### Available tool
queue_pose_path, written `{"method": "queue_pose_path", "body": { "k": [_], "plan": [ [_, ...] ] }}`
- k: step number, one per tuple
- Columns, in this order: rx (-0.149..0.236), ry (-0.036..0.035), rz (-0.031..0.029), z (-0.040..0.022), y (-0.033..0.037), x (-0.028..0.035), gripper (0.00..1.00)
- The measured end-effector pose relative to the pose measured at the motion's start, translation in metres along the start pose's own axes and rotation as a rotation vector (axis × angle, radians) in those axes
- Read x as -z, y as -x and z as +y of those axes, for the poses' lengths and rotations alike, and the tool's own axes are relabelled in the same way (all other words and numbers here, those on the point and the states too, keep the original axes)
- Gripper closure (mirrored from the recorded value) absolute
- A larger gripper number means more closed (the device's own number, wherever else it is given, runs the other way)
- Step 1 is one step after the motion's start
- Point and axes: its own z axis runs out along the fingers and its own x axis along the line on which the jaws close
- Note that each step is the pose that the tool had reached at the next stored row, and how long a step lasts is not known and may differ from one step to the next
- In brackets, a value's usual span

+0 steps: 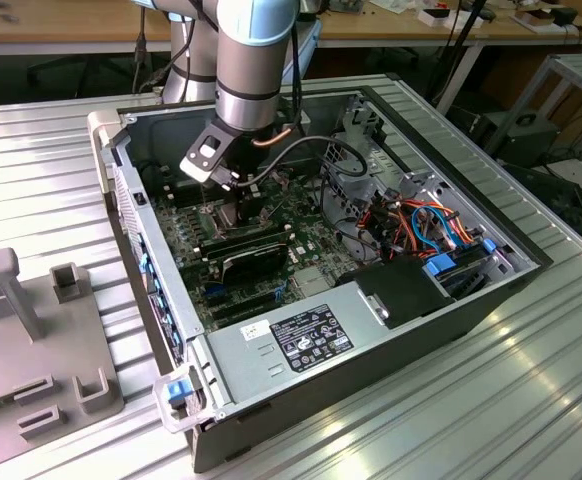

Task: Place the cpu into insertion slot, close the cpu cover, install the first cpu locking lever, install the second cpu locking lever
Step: 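Place the cpu into insertion slot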

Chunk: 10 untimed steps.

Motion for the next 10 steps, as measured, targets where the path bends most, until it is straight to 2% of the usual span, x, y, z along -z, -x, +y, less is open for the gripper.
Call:
{"method": "queue_pose_path", "body": {
  "k": [10],
  "plan": [
    [-0.002, -0.0002, -0.0002, -0.0001, -0.0001, 0.0000, 0.47]
  ]
}}
